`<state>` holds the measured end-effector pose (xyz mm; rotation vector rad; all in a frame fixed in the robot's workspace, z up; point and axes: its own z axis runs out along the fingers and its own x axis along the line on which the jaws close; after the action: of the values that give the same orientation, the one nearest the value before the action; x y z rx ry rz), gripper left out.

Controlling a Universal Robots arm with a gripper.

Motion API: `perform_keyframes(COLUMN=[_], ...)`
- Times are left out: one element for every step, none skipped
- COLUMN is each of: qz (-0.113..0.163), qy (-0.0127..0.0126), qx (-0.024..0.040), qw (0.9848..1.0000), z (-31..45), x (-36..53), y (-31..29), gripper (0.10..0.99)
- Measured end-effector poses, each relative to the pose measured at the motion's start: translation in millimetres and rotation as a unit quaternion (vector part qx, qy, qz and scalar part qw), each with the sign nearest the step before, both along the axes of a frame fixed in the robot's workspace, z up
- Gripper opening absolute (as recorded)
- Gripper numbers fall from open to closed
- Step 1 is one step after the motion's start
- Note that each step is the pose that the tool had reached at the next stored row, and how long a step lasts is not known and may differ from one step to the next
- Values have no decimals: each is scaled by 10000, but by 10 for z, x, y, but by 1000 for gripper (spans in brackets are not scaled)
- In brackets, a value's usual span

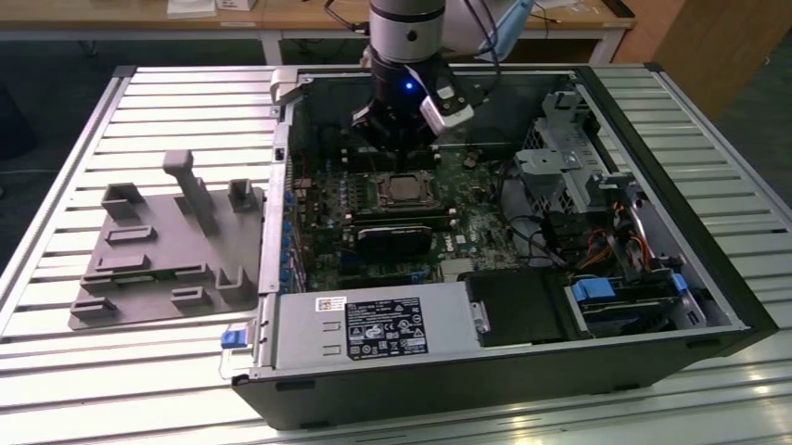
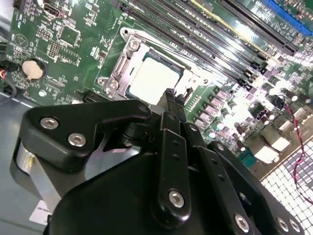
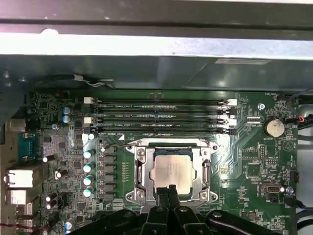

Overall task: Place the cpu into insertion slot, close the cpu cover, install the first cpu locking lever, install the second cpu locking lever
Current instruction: 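Install the first cpu locking lever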

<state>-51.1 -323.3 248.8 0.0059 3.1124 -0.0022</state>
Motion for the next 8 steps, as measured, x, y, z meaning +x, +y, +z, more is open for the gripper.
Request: perform_keyframes(qz=[16, 32, 43, 51, 56, 60, 62, 63], qy=[-3, -7, -10, -12, -14, -17, -20, -24], qx=[-1, -1, -1, -1, -1, -1, -1, -1], qw=[10000, 10000, 10000, 10000, 10000, 10000, 10000, 10000], z=[0, 0, 1, 1, 1, 1, 0, 1], x=[-6, -15, -28, -44, -64, -86, -111, -138], y=[0, 0, -1, -1, -1, -1, 0, 0], gripper=[102, 102, 102, 102, 102, 102, 102, 102])
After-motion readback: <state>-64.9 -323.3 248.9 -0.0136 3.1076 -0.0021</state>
